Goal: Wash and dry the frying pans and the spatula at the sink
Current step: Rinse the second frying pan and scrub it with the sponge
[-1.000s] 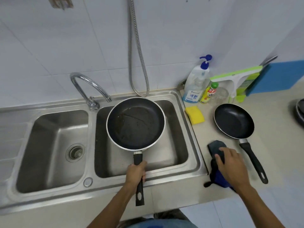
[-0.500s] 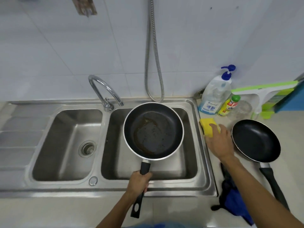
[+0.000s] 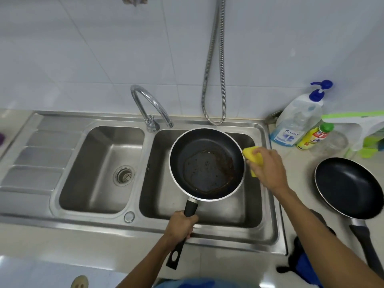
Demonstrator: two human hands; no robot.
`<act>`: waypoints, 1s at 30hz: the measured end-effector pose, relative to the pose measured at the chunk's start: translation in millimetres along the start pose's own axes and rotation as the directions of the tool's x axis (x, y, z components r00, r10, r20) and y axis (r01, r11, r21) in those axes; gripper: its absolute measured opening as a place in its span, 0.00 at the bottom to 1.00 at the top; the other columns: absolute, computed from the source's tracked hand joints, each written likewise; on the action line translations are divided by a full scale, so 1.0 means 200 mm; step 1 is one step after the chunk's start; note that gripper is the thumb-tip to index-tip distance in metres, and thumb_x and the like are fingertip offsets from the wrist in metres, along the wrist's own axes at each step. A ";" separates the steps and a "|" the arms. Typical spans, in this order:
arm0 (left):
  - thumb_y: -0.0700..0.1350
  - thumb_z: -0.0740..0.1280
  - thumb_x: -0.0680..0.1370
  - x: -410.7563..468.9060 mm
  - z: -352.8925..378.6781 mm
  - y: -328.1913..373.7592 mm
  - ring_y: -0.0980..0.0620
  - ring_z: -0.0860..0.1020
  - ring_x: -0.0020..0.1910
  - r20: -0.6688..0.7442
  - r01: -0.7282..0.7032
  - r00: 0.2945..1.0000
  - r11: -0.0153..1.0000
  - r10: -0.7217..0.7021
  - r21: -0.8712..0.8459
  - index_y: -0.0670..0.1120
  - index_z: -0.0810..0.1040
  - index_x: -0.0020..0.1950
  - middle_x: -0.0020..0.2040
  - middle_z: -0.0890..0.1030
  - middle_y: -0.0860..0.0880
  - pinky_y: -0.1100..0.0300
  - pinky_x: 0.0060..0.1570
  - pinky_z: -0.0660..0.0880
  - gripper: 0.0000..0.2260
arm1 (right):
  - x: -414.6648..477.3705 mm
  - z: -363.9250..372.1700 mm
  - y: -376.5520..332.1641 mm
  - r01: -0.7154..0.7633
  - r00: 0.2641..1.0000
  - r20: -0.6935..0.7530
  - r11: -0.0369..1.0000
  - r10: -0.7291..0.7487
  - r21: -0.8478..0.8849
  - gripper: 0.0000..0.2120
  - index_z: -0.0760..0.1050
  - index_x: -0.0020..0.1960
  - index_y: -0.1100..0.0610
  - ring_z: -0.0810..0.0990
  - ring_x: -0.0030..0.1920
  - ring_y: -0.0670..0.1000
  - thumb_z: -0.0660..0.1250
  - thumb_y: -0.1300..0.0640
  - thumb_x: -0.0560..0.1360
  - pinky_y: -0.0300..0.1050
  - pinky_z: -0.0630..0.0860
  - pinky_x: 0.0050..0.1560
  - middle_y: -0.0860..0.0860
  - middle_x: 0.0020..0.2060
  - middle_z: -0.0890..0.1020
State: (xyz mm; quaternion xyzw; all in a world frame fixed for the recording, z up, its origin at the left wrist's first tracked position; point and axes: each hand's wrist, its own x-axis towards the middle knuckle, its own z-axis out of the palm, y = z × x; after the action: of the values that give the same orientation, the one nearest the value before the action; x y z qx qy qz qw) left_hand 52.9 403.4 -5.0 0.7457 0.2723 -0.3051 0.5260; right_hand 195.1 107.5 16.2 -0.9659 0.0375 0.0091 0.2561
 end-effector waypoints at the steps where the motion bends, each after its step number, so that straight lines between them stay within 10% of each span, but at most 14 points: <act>1: 0.43 0.69 0.75 0.00 0.00 0.00 0.51 0.67 0.20 0.005 -0.001 1.000 1.000 0.001 0.002 0.44 0.72 0.36 0.25 0.70 0.46 0.60 0.24 0.67 0.10 | -0.01 0.01 -0.06 0.096 0.995 0.024 0.995 -0.097 0.026 0.17 0.75 0.60 0.47 0.74 0.57 0.57 0.74 0.47 0.74 0.49 0.73 0.54 0.54 0.57 0.76; 9: 0.41 0.69 0.73 -0.07 0.02 0.04 0.52 0.66 0.21 0.022 -0.018 1.000 0.998 0.019 -0.067 0.45 0.70 0.32 0.24 0.69 0.48 0.61 0.24 0.65 0.11 | -0.24 0.31 -0.37 0.406 0.847 0.378 0.914 -0.375 -0.001 0.14 0.80 0.57 0.43 0.75 0.56 0.54 0.71 0.43 0.72 0.51 0.75 0.59 0.46 0.57 0.75; 14: 0.44 0.69 0.71 -0.12 -0.02 0.02 0.51 0.70 0.23 0.035 -0.077 0.996 0.996 0.078 -0.037 0.45 0.72 0.33 0.26 0.72 0.48 0.59 0.26 0.68 0.10 | -0.01 0.44 -0.62 0.549 0.817 0.226 0.836 -0.531 -0.019 0.09 0.82 0.50 0.43 0.75 0.50 0.54 0.74 0.49 0.71 0.51 0.76 0.51 0.42 0.57 0.78; 20: 0.42 0.68 0.72 -0.11 -0.13 0.01 0.50 0.68 0.24 -0.007 -0.060 0.998 0.995 0.059 -0.077 0.44 0.72 0.34 0.27 0.71 0.46 0.58 0.27 0.68 0.09 | 0.19 0.30 -0.48 0.229 0.969 0.136 0.955 -0.206 -0.187 0.11 0.82 0.54 0.46 0.78 0.51 0.58 0.74 0.52 0.73 0.51 0.78 0.51 0.45 0.58 0.81; 26: 0.44 0.67 0.72 -0.08 -0.14 0.05 0.49 0.70 0.23 -0.035 -0.053 0.998 0.998 0.052 -0.030 0.46 0.71 0.31 0.25 0.72 0.48 0.58 0.26 0.69 0.10 | -0.15 0.48 -0.75 0.529 0.763 0.424 0.848 -0.488 0.024 0.12 0.85 0.52 0.48 0.82 0.53 0.53 0.72 0.59 0.71 0.43 0.70 0.60 0.46 0.56 0.84; 30: 0.47 0.68 0.72 -0.11 -0.16 0.03 0.51 0.71 0.26 0.035 -0.088 0.996 0.995 0.087 0.043 0.48 0.71 0.32 0.26 0.72 0.50 0.56 0.29 0.70 0.10 | 0.20 0.48 -0.98 0.486 0.842 0.293 0.873 -0.452 -0.050 0.10 0.83 0.54 0.46 0.77 0.53 0.56 0.70 0.57 0.75 0.50 0.77 0.55 0.45 0.58 0.82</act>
State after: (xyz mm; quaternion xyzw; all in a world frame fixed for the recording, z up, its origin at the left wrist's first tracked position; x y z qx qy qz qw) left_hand 48.9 429.9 22.9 0.7634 0.2238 -0.3001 0.5264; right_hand 249.2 321.5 28.1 -0.9488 -0.2363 0.0809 0.1937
